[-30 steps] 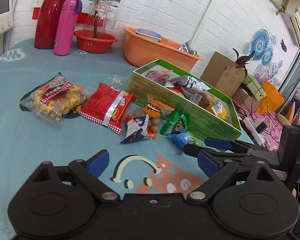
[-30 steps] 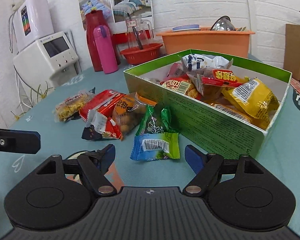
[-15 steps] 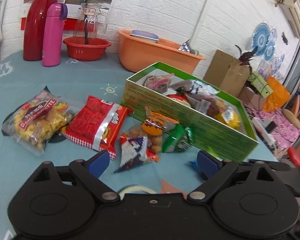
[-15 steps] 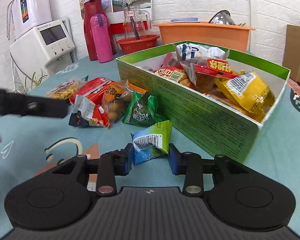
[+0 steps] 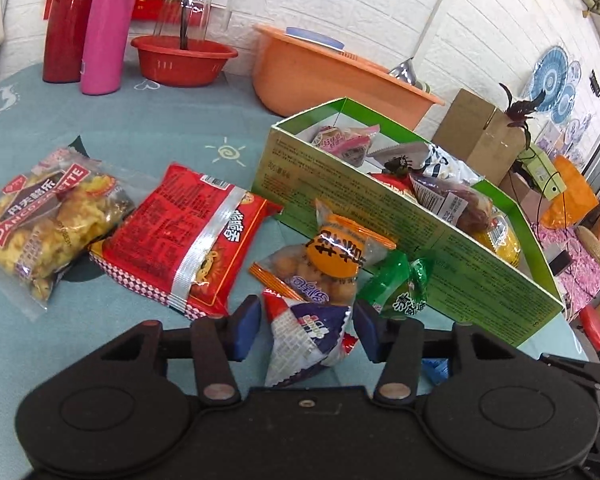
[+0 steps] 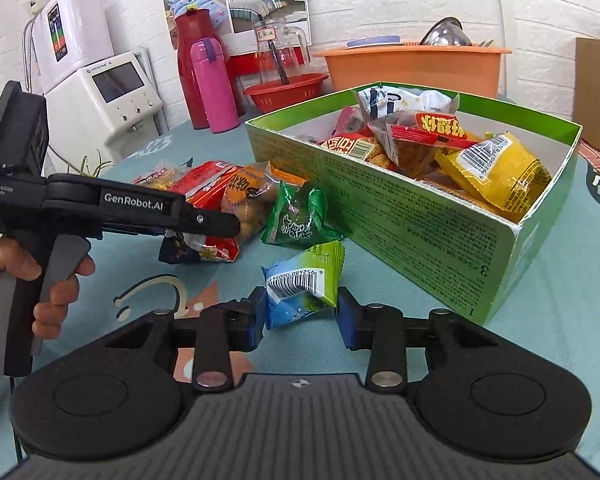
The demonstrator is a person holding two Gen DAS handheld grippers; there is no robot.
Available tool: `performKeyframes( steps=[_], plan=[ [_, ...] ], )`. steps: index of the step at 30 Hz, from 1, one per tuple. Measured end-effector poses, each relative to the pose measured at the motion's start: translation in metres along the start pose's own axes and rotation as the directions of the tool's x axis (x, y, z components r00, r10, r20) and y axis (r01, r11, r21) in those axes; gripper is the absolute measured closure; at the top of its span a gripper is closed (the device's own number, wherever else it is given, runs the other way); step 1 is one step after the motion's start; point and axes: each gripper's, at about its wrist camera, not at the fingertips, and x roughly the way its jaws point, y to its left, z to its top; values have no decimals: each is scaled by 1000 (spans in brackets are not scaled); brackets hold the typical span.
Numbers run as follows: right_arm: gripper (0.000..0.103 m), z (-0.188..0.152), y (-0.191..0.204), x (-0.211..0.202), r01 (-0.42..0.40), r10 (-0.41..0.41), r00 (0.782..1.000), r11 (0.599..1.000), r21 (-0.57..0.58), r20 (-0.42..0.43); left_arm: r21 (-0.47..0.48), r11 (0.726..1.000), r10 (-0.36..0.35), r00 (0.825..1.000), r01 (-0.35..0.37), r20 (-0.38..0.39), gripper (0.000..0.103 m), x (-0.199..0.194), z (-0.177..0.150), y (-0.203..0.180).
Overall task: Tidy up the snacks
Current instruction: 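Grasp a blue-white packet with the left tool while the right tool grasps a blue-green bag, then carry both packets into the green box and open both tools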
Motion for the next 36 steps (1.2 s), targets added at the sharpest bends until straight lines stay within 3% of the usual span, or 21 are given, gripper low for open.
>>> performKeyframes(
  steps=[4, 5, 7, 8, 13, 15, 17, 24, 31, 36],
  plan=[
    [39, -2, 0, -1, -1, 1, 1000, 1000, 3, -4, 5, 1000, 5, 1000, -5, 3, 24, -4, -4, -1],
    [39, -3, 0, -1, 0, 0, 1000, 1000, 4, -5, -1, 1000, 3, 1000, -3, 0, 20, -7, -5, -1],
    [39, -3, 0, -3, 1, -1, 1000, 1000, 3, -4, -7, 1000, -7, 1000, 7, 0, 2, -12, -9, 0],
    [39, -3, 0, -3, -1, 1, 1000, 1000, 4, -3, -6, 1000, 0, 1000, 0, 6, 0, -14, -10, 0],
    [39, -5, 4, -3, 0, 0, 1000, 1000, 4, -3, 5, 1000, 20, 1000, -20, 16, 7, -13, -12, -2],
    [39, -6, 4, -3, 0, 0, 1000, 1000, 9, -7, 60, 997, 40, 999, -41, 18, 19, -10, -13, -9],
    [39, -7, 5, -5, 2, -2, 1000, 1000, 13, -7, 84, 995, 57, 998, -58, 19, 20, -11, -16, -14],
    [39, -8, 8, -22, -19, 19, 1000, 1000, 2, 24, 51, 998, -26, 1000, 25, 18, 21, -35, -16, -21],
    [39, 16, 8, -52, -11, 14, 988, 1000, -24, 156, 84, 990, -119, 986, 109, 116, 21, -67, 13, -51],
    [39, 38, -7, -68, 47, -39, 968, 999, -28, 246, 127, 983, -150, 976, 131, 156, 20, -71, 40, -71]
  ],
)
